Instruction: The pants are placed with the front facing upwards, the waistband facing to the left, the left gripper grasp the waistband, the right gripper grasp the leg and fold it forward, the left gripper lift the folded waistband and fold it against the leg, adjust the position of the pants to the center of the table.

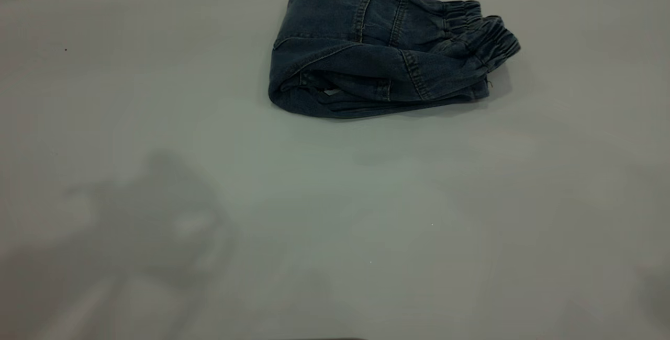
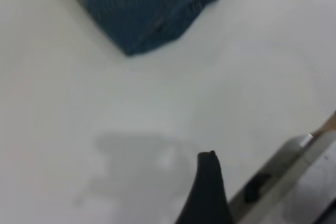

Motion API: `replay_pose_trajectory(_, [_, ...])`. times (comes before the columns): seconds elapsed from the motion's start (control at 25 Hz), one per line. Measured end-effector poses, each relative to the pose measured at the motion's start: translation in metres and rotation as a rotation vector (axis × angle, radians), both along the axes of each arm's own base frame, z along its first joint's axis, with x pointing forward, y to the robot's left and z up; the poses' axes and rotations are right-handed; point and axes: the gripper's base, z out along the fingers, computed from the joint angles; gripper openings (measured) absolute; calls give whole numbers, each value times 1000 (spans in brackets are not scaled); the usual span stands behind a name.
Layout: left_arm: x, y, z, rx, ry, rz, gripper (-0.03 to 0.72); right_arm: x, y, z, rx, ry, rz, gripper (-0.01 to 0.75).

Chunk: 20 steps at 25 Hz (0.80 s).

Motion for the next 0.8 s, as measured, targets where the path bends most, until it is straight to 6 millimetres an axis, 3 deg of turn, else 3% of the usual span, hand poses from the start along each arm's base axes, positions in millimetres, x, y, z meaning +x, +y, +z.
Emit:
replay_pose_trajectory(0.24, [-6,2,-38,30,136,21,537,-32,-12,-73,-54,144,1,422])
replay_pose_trajectory(0.48, [-25,8,-74,66,250,23,537,-54,-20,-127,-59,205,-24,422])
replay_pose_trajectory(0.8, [-63,23,-120,137,354,36,537,-77,-27,-161,2,205,-70,422])
